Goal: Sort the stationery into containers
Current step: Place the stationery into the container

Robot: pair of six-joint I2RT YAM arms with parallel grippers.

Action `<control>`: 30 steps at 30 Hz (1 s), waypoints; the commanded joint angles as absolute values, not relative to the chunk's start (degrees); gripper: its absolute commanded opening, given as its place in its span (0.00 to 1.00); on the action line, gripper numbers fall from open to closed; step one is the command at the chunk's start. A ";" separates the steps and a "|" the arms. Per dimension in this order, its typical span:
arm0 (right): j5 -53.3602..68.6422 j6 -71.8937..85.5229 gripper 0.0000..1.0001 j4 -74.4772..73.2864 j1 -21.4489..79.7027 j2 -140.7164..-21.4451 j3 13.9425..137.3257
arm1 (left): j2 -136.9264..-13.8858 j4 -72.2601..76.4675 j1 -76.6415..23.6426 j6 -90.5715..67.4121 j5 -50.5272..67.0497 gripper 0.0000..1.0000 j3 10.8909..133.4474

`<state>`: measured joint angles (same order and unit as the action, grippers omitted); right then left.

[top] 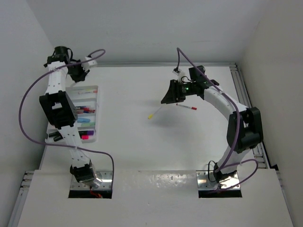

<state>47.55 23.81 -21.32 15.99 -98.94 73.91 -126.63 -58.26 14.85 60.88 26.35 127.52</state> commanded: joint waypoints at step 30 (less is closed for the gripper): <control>2.15 29.00 0.51 -33.04 27.94 -115.49 91.58 | -118.68 -53.44 16.08 67.08 29.14 0.57 116.28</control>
